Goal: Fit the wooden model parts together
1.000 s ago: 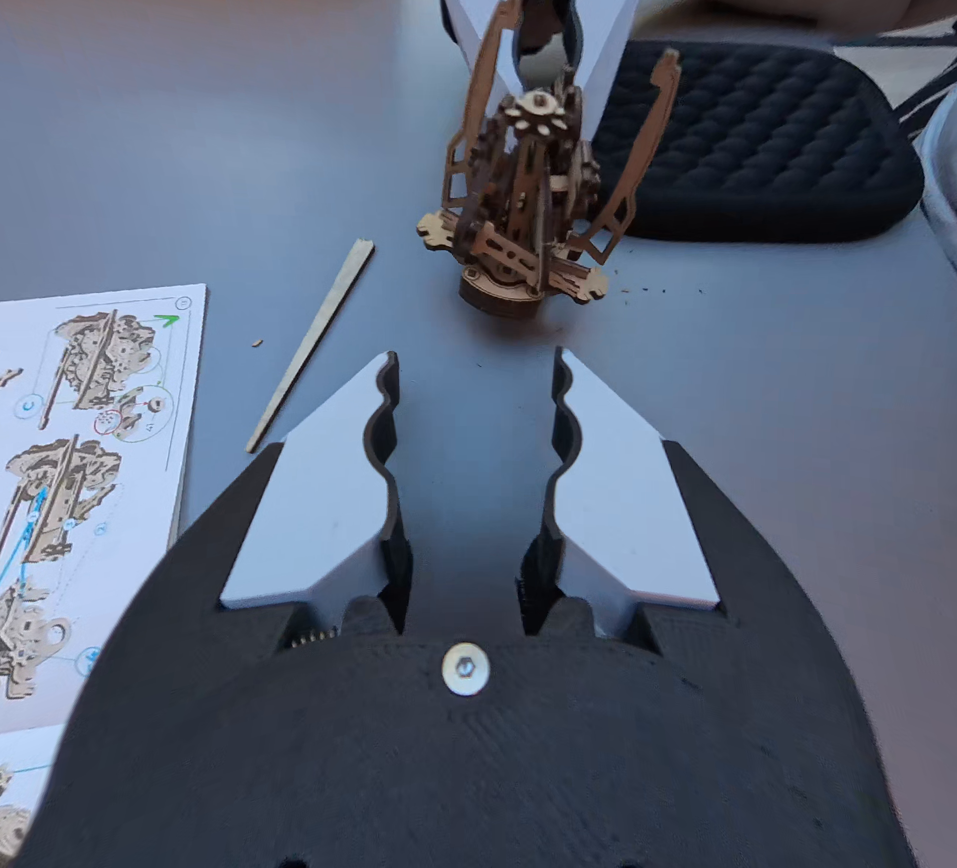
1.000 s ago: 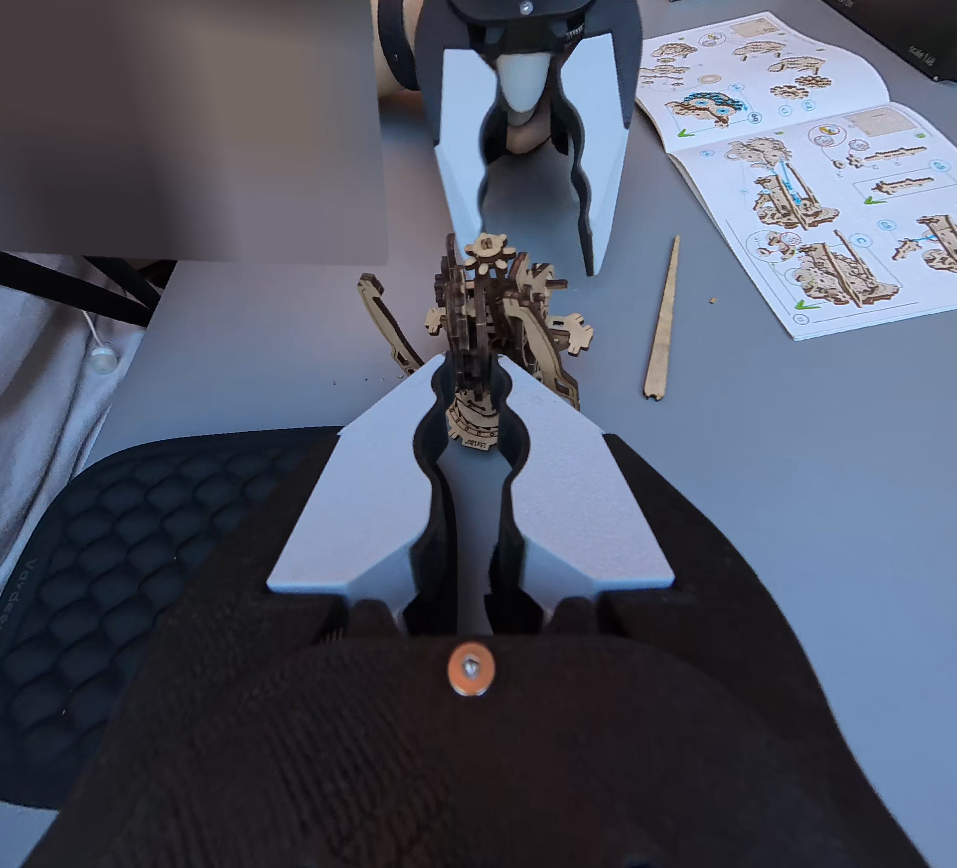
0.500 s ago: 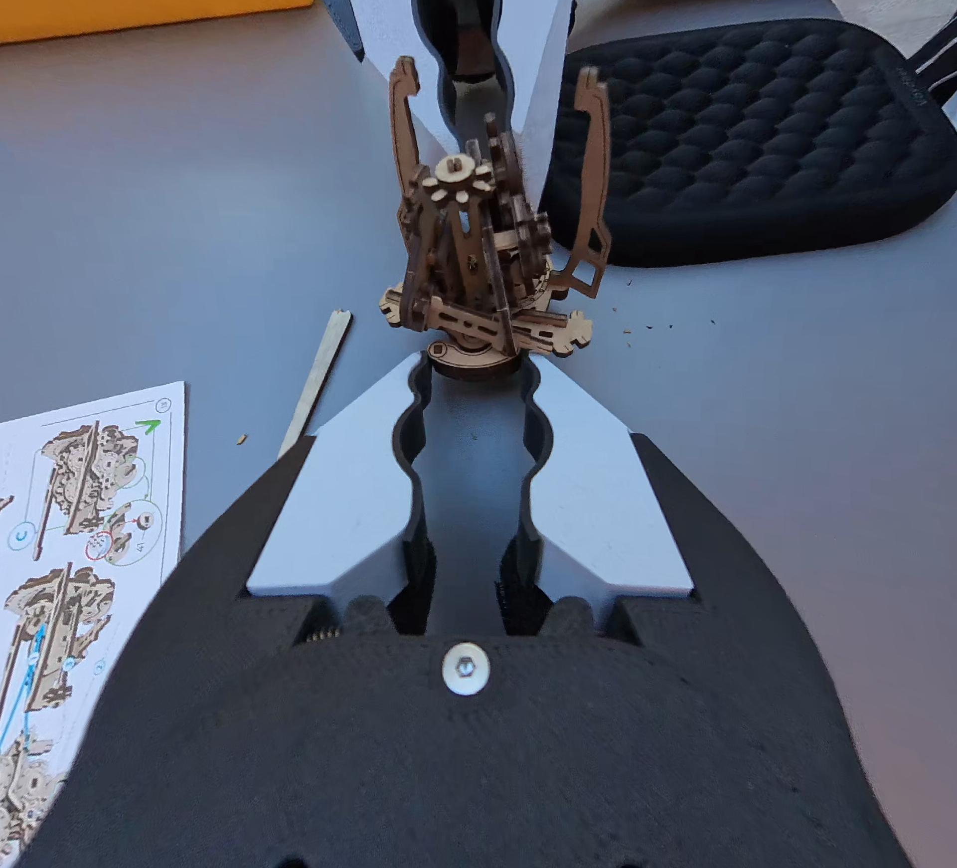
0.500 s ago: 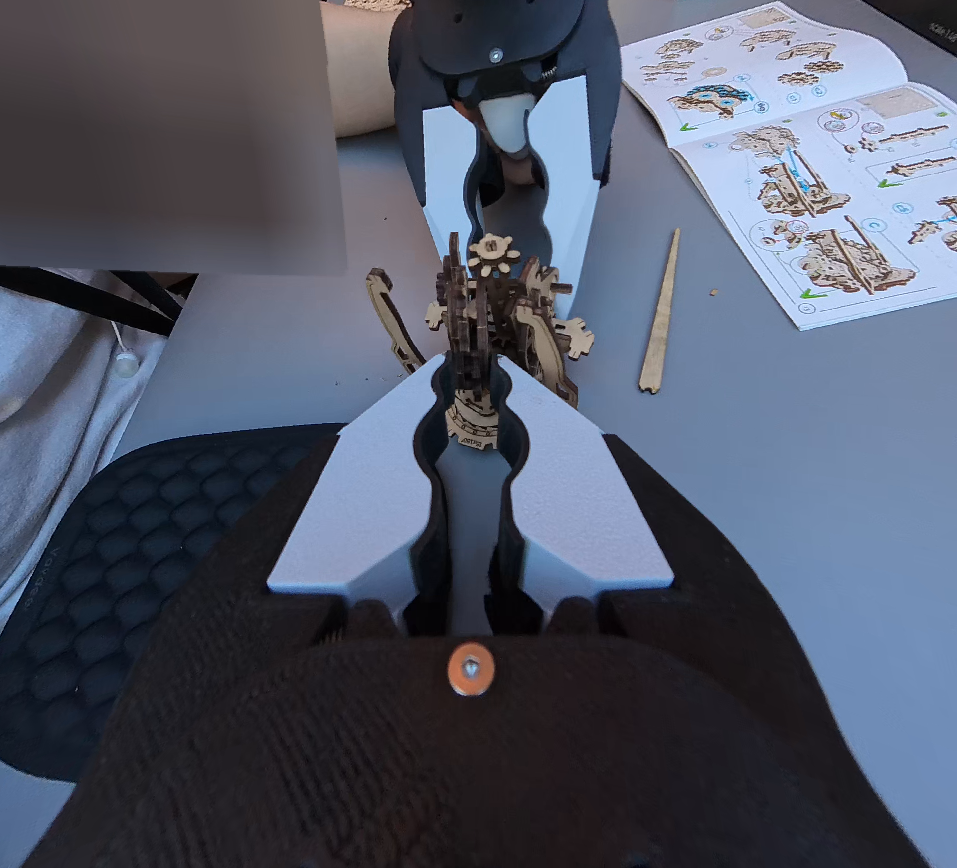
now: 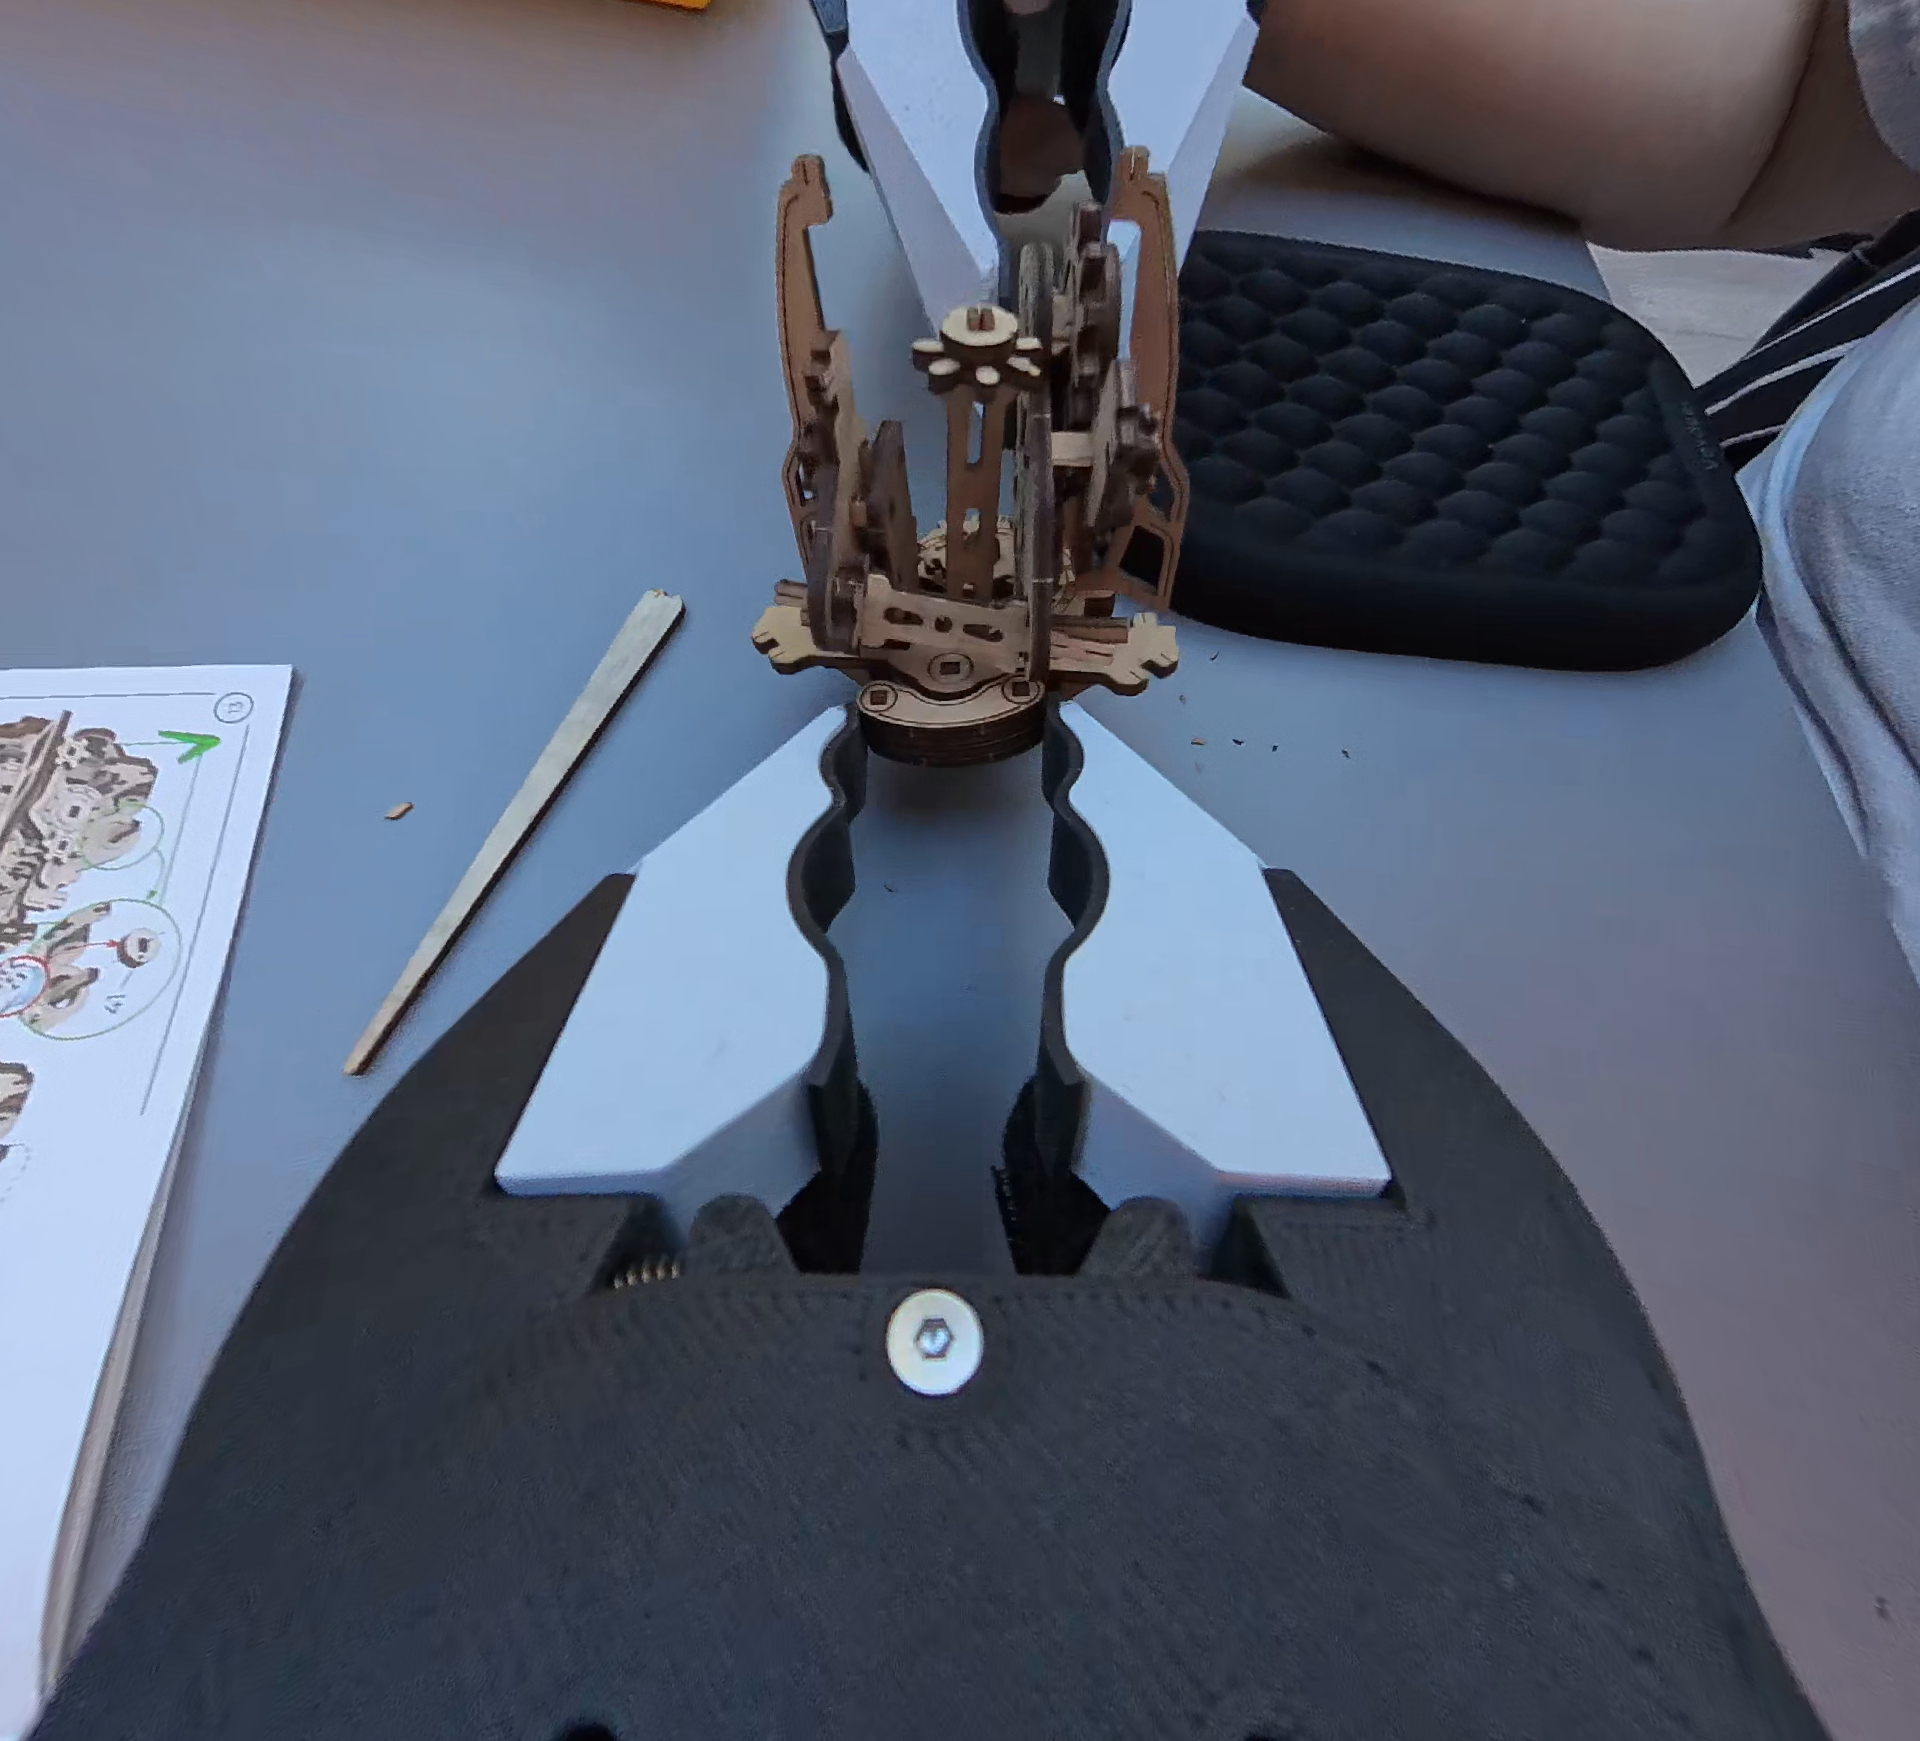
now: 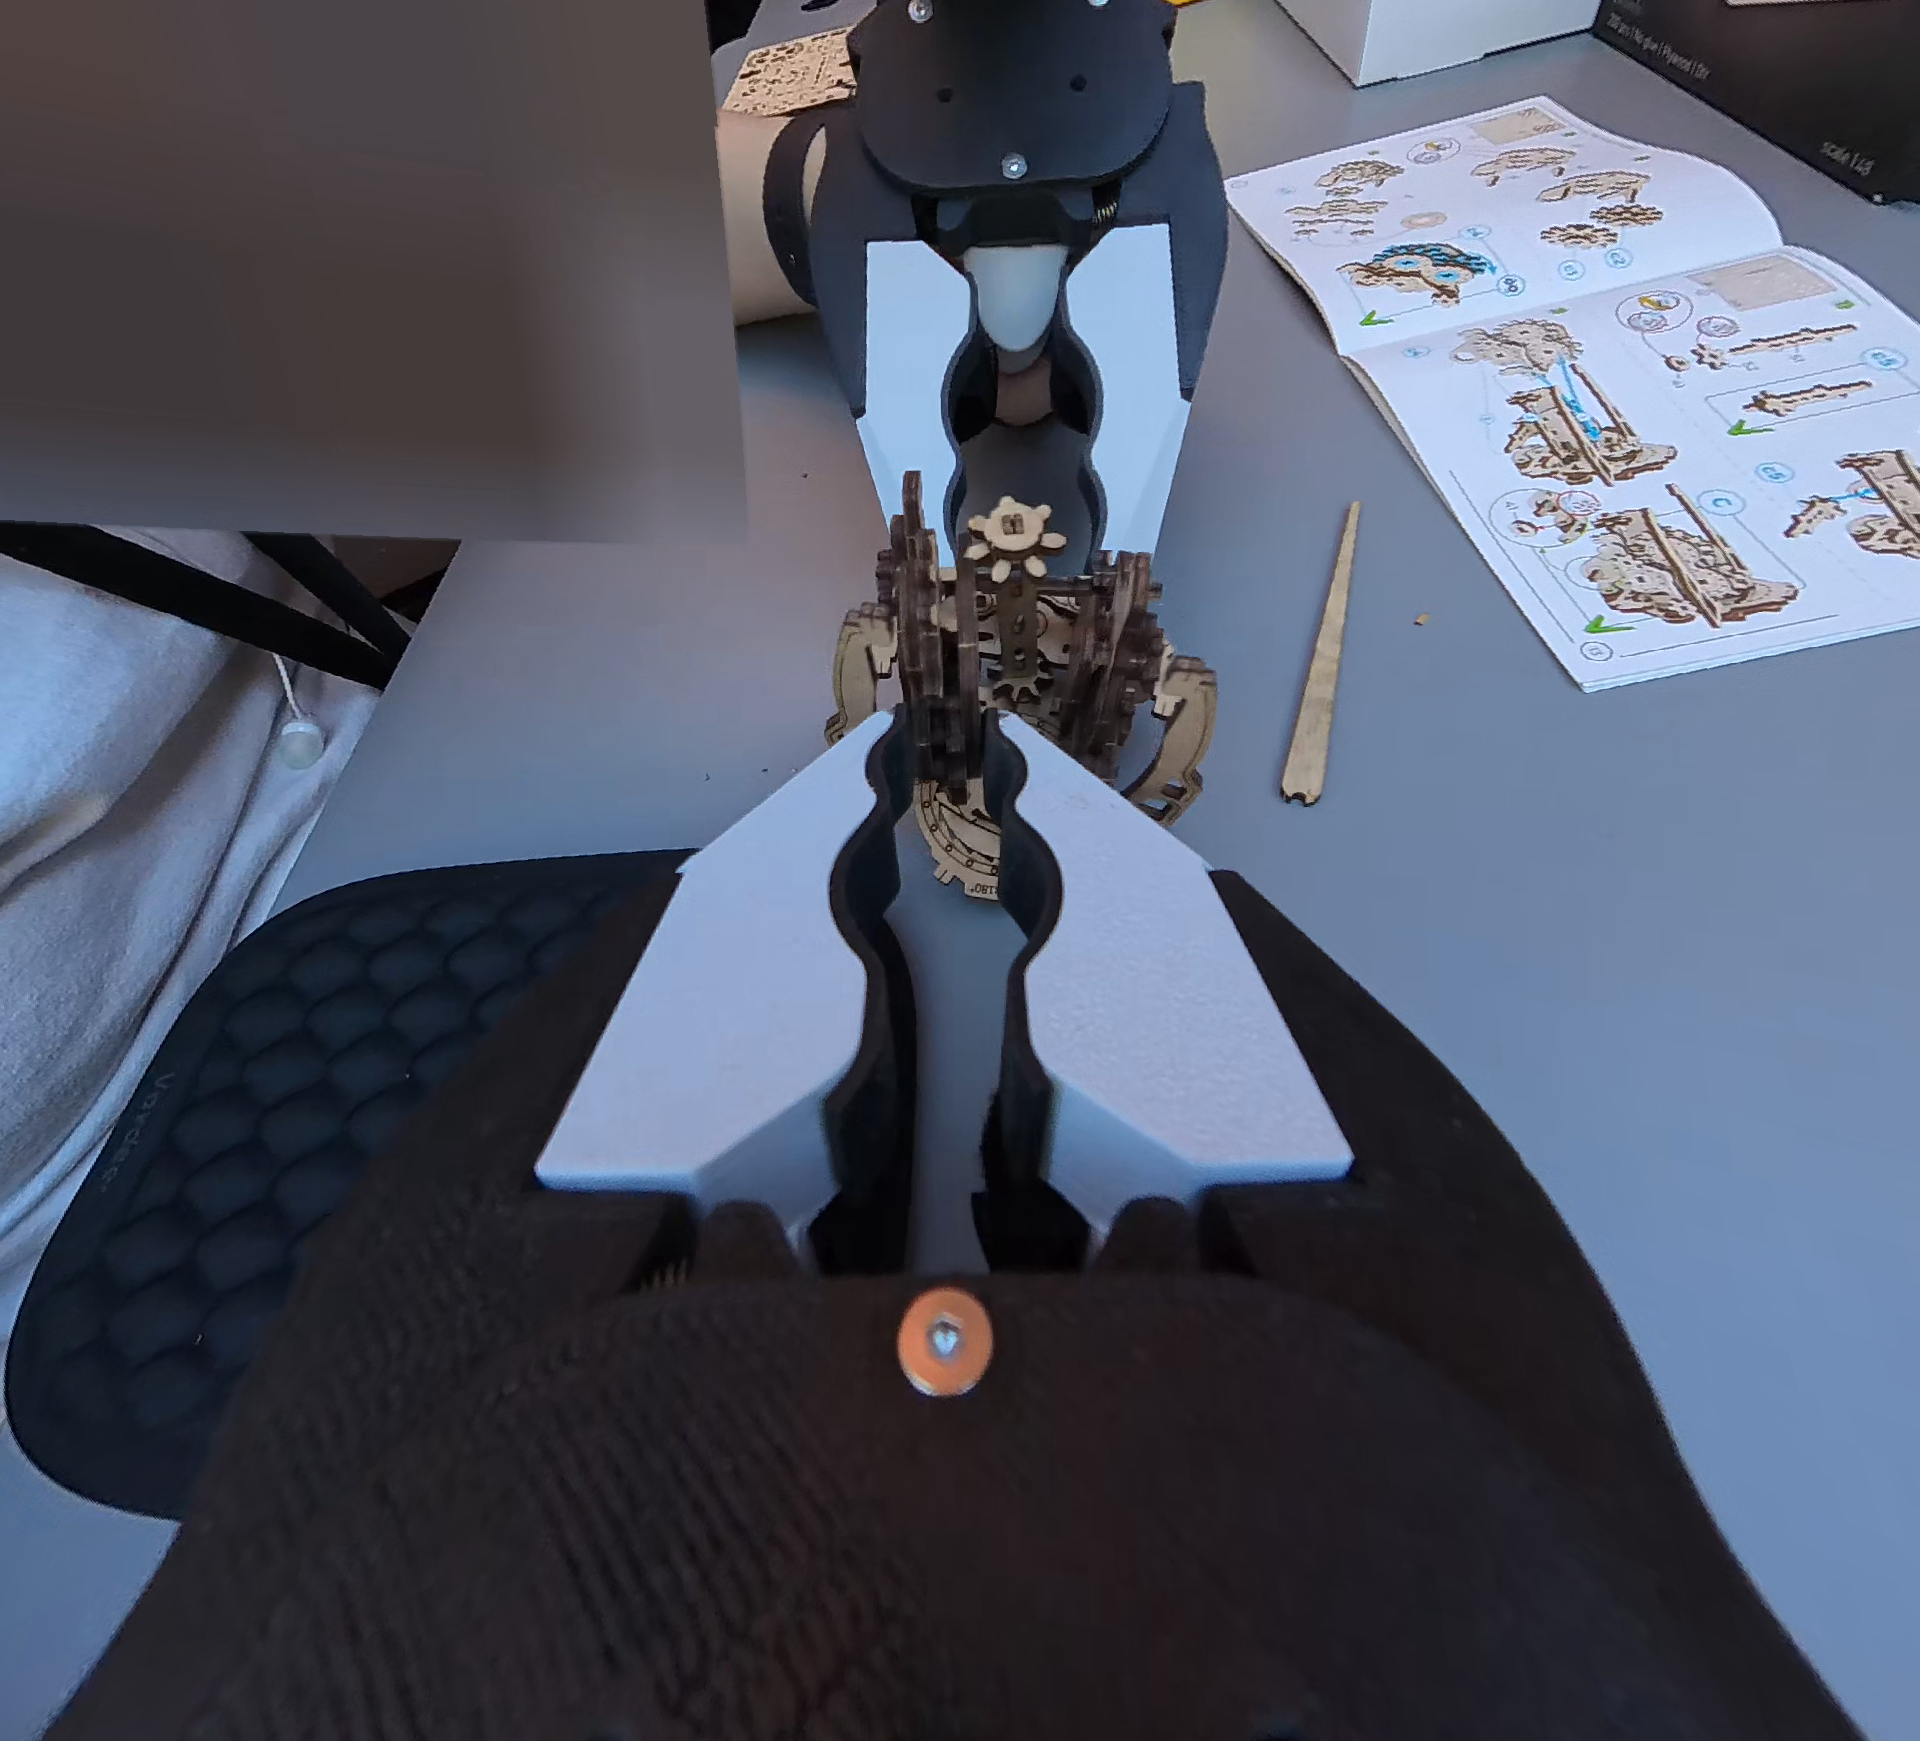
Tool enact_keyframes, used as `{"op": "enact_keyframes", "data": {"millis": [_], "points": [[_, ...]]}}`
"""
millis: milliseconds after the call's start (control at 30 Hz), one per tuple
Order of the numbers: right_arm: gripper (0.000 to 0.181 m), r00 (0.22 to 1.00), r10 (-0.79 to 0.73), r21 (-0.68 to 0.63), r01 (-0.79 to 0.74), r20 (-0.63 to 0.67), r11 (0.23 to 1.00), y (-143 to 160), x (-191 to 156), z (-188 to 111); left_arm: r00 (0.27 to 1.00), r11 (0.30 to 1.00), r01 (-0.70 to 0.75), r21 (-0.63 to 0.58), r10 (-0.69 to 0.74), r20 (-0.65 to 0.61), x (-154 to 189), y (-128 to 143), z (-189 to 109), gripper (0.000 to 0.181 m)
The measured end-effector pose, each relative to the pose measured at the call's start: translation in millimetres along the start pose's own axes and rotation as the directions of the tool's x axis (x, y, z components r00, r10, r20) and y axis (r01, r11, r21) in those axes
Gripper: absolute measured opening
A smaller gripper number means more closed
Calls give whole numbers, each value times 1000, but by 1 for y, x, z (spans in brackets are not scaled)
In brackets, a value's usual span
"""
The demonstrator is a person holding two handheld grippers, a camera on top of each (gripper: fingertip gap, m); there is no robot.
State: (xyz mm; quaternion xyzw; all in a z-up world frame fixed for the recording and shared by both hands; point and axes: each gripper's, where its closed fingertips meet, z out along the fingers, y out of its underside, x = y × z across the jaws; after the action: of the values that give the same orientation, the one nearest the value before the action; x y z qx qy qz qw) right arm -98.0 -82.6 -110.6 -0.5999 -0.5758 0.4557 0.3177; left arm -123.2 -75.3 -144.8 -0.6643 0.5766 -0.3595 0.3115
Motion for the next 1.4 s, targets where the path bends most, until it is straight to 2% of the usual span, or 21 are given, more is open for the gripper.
{"op": "enact_keyframes", "data": {"millis": [200,533,733,1133,1400], "points": [[11,997,-60,-31,59,-56,998,2,2,0,998,998,70,-3,-70,2,0,1,1,33],[11,983,-124,-54,117,-135,992,-2,2,-2,996,996,92,6,-92,16,-1,0,1,32],[11,989,-87,-35,83,-122,996,-2,1,-1,993,994,113,-4,-112,25,-1,1,3,33],[11,951,-270,-114,255,-150,960,5,-3,-2,996,998,66,-21,-64,64,3,1,9,33],[11,945,-270,-128,249,-186,960,5,-2,-2,993,995,94,-24,-92,78,1,2,10,32]]}}
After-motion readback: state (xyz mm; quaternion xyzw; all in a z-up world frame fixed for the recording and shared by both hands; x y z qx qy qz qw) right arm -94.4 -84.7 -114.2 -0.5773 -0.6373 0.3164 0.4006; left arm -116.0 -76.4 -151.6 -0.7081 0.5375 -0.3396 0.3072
